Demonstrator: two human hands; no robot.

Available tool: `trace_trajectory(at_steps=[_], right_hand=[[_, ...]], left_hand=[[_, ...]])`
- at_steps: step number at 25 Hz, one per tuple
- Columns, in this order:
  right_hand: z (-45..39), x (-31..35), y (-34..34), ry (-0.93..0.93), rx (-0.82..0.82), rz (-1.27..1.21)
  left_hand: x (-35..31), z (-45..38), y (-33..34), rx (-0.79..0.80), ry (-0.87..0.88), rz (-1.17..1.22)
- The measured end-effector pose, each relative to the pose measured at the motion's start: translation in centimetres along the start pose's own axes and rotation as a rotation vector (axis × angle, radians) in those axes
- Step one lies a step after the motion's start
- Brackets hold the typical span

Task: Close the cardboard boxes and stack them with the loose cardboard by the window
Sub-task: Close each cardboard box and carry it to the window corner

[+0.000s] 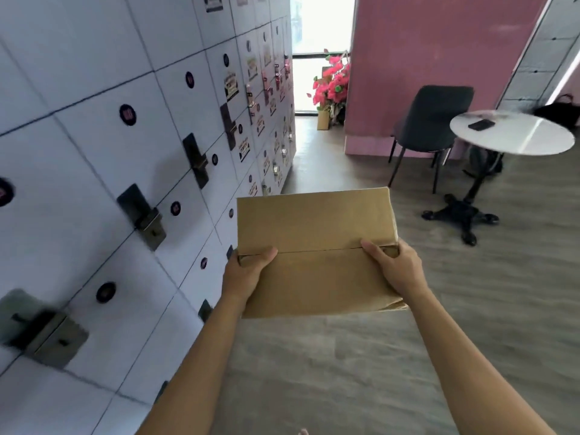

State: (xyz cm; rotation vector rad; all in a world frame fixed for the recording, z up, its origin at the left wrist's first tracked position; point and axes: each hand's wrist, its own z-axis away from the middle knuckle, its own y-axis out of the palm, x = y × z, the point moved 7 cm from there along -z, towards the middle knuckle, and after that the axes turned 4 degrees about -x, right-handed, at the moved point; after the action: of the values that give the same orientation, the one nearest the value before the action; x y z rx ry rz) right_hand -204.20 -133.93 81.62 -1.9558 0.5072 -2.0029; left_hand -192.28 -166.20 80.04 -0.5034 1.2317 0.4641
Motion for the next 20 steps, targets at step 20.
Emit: trace_trajectory(at_steps=[20], right_hand=[[-56.7,6.7,5.5,0.001,-0.043,-0.059]], left_hand=[[-19.3,-47.9,30.1,0.065,0.063,0.007]])
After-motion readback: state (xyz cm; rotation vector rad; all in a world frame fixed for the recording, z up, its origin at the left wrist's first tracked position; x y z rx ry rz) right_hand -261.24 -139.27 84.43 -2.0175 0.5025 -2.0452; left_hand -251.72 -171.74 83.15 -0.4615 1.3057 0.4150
